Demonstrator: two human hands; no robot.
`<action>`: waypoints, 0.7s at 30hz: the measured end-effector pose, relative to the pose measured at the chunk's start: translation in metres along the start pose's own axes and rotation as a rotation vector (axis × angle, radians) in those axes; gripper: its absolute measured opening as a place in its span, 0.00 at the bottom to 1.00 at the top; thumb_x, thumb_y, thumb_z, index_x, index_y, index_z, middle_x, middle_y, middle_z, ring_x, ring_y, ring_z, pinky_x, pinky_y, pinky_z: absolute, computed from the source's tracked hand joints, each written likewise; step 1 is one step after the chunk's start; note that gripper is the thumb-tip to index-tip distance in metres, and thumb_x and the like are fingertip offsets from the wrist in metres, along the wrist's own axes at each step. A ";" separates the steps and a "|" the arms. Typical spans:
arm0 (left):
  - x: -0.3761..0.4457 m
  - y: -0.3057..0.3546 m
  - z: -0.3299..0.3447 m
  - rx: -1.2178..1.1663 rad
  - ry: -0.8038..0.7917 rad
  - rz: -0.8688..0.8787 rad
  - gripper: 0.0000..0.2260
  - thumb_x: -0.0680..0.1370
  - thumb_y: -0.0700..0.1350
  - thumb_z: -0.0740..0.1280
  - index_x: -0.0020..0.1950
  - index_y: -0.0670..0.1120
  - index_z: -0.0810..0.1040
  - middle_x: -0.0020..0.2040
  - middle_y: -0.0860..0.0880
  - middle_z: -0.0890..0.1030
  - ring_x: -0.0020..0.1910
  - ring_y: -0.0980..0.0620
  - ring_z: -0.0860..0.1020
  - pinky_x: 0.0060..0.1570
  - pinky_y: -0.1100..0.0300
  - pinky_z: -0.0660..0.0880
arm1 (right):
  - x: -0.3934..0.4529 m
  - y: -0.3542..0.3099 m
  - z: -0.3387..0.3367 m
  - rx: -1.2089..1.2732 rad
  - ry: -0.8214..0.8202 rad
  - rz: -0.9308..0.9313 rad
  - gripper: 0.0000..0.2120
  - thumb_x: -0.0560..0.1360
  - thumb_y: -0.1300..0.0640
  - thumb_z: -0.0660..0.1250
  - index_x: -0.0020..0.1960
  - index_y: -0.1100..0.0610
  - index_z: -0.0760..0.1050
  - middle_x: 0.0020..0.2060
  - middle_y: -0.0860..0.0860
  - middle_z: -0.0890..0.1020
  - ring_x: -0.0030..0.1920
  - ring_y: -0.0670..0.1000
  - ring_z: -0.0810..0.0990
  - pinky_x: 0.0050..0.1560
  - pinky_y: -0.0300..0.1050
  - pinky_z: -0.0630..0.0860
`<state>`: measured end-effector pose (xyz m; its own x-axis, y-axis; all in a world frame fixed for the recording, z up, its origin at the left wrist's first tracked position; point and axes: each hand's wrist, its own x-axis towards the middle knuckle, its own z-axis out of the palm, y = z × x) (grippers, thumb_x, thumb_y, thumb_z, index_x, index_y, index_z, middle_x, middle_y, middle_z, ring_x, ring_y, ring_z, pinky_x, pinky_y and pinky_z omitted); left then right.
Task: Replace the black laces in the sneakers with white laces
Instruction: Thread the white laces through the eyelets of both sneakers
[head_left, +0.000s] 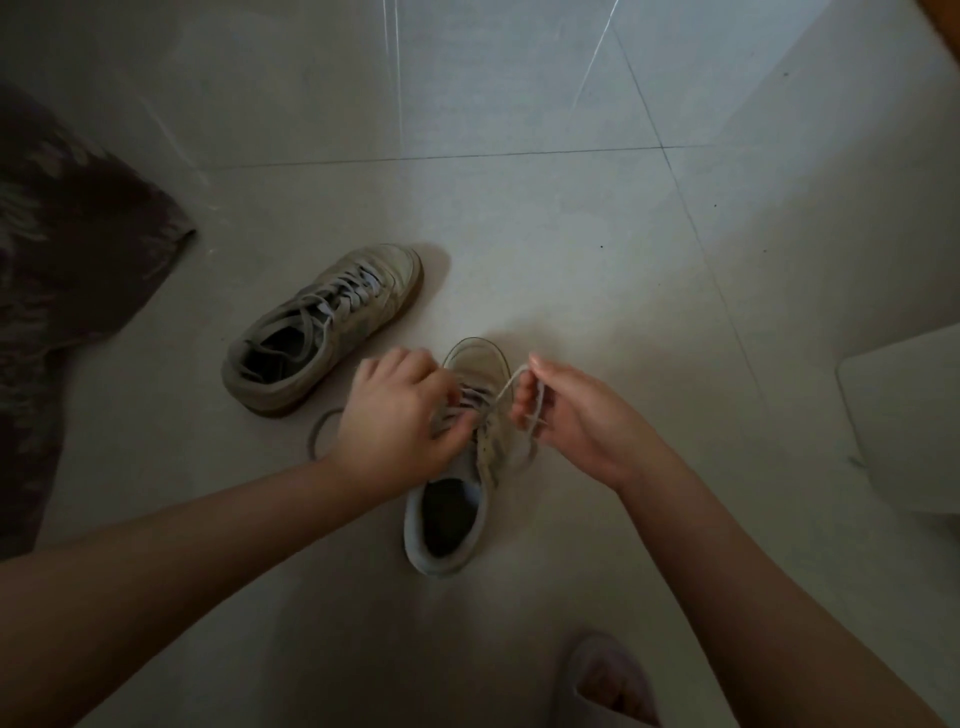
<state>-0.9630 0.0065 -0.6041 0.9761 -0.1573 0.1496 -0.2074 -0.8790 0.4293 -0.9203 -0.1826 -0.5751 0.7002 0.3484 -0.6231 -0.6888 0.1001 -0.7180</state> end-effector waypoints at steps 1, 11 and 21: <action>0.003 0.008 -0.002 -0.084 0.037 0.091 0.15 0.73 0.59 0.61 0.39 0.50 0.78 0.37 0.53 0.75 0.41 0.53 0.73 0.41 0.57 0.67 | 0.002 -0.001 0.005 0.070 0.003 0.042 0.13 0.80 0.53 0.58 0.39 0.56 0.73 0.32 0.49 0.75 0.33 0.45 0.75 0.43 0.41 0.73; 0.001 0.046 0.017 -0.438 -0.276 -0.236 0.09 0.75 0.51 0.66 0.46 0.50 0.68 0.30 0.55 0.73 0.31 0.56 0.72 0.34 0.58 0.69 | 0.001 -0.018 0.012 0.713 0.120 0.155 0.08 0.79 0.61 0.56 0.45 0.62 0.72 0.34 0.53 0.75 0.35 0.49 0.73 0.35 0.40 0.75; -0.002 0.045 0.010 -0.816 -0.426 -0.105 0.11 0.77 0.50 0.65 0.44 0.43 0.82 0.28 0.53 0.72 0.28 0.58 0.69 0.33 0.59 0.69 | 0.000 -0.035 0.021 0.838 0.040 0.037 0.10 0.80 0.61 0.56 0.53 0.66 0.72 0.41 0.57 0.80 0.40 0.51 0.80 0.41 0.41 0.80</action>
<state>-0.9733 -0.0378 -0.5941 0.8999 -0.3893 -0.1966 0.0609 -0.3342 0.9405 -0.9001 -0.1665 -0.5433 0.6698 0.3334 -0.6635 -0.6117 0.7543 -0.2385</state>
